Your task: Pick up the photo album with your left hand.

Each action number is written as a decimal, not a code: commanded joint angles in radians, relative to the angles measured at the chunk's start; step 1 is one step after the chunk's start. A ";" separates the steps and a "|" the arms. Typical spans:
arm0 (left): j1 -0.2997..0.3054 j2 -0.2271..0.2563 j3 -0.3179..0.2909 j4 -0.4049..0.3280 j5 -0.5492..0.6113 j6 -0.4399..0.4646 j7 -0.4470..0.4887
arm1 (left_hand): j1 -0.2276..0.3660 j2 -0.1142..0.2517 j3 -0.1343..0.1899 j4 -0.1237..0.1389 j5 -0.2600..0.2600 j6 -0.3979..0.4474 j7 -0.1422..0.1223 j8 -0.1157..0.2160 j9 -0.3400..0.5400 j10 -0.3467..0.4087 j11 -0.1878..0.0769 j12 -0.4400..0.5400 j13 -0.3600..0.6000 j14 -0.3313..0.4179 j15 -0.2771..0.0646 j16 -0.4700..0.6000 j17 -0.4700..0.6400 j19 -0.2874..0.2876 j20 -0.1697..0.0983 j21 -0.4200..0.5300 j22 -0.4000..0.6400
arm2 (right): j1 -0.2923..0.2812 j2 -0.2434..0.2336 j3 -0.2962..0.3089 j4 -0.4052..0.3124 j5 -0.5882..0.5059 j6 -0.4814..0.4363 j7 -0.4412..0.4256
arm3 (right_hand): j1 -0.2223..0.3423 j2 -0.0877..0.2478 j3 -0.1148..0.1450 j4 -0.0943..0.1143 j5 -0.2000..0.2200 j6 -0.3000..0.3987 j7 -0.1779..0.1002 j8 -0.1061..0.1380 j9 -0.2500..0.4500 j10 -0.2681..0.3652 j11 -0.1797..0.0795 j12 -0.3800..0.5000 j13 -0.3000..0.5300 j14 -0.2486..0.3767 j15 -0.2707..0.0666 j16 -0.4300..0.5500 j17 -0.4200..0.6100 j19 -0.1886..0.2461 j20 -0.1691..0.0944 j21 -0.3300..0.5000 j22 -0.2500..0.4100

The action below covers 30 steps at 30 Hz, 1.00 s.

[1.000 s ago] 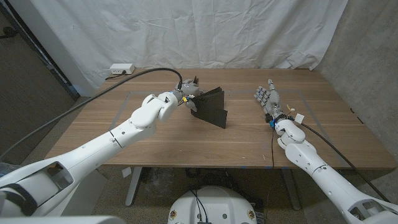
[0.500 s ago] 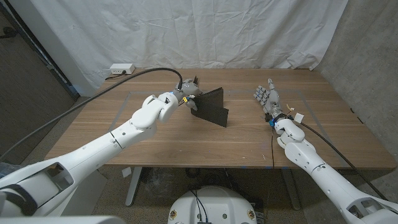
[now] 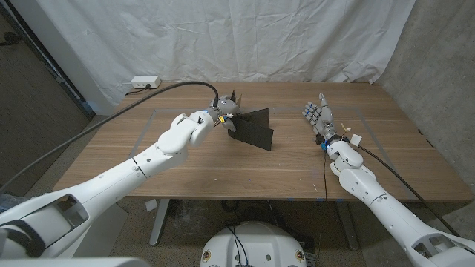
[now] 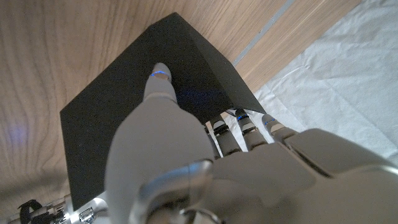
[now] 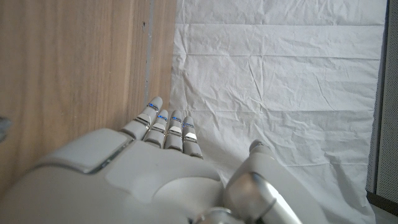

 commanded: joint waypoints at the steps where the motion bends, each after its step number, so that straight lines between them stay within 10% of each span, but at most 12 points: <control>1: 0.005 -0.006 0.005 0.006 -0.002 0.004 0.011 | 0.018 0.006 -0.005 -0.005 -0.005 0.029 0.003 0.015 0.004 0.026 0.001 0.001 0.006 0.016 -0.151 0.002 0.001 0.005 -0.001 0.007 0.003 | 0.004 0.002 0.000 0.009 0.002 0.003 0.007 | -0.001 0.009 -0.004 0.003 -0.001 -0.002 -0.002 0.000 0.002 0.004 0.003 -0.004 0.005 0.004 0.001 0.001 0.005 0.012 -0.004 -0.002 0.005; 30: -0.007 -0.020 0.018 0.021 0.016 0.001 0.033 | 0.123 0.063 -0.010 -0.020 -0.034 0.306 0.002 0.104 0.018 0.255 0.001 -0.006 0.011 0.135 -0.157 0.006 0.007 0.082 -0.032 0.010 0.003 | 0.005 0.005 0.000 0.013 0.003 0.002 0.006 | -0.001 0.011 -0.007 0.002 -0.003 -0.002 -0.002 0.001 0.002 0.007 0.001 -0.004 0.005 0.006 0.000 0.000 0.005 0.017 -0.004 -0.010 0.005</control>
